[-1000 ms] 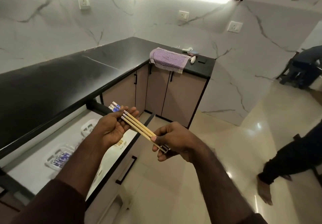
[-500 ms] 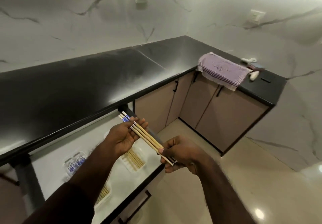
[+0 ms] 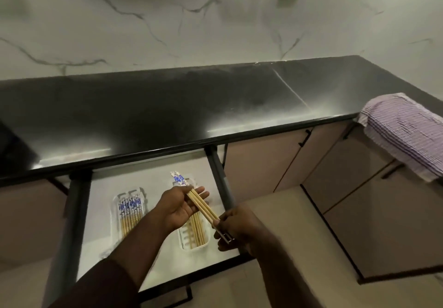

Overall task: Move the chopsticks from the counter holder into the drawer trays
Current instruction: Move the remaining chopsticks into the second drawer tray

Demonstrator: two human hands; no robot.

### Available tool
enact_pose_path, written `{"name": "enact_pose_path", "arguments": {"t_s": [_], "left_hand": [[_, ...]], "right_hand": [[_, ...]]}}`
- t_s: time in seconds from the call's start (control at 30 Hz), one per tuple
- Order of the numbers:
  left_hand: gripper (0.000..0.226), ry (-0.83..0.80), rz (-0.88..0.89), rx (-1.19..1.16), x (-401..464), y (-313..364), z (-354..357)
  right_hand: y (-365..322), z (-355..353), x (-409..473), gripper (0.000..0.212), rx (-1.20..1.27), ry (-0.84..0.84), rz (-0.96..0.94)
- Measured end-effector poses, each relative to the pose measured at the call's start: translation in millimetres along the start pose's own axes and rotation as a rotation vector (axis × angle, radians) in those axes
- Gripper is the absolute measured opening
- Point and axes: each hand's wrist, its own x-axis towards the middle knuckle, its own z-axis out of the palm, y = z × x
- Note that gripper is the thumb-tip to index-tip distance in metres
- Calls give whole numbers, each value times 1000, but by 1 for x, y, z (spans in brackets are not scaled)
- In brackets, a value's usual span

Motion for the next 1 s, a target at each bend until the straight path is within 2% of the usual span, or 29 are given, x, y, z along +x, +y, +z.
{"name": "enact_pose_path", "arguments": {"t_s": [0.3,0.57,0.83,1.0], "left_hand": [[35,119,-114,134,57,-23,-12],[32,172,-186,126,97,-29,-21],[18,284,-106,164,117,-23,-37],[23,314,-67,225,132,-24,-44]], "right_hand": [[18,14,60,21,-14,13,63],[18,28,98,21,-70,66,145],[28,61,138,24,-181,96,140],[32,81,156,28,-224,148,123]]}}
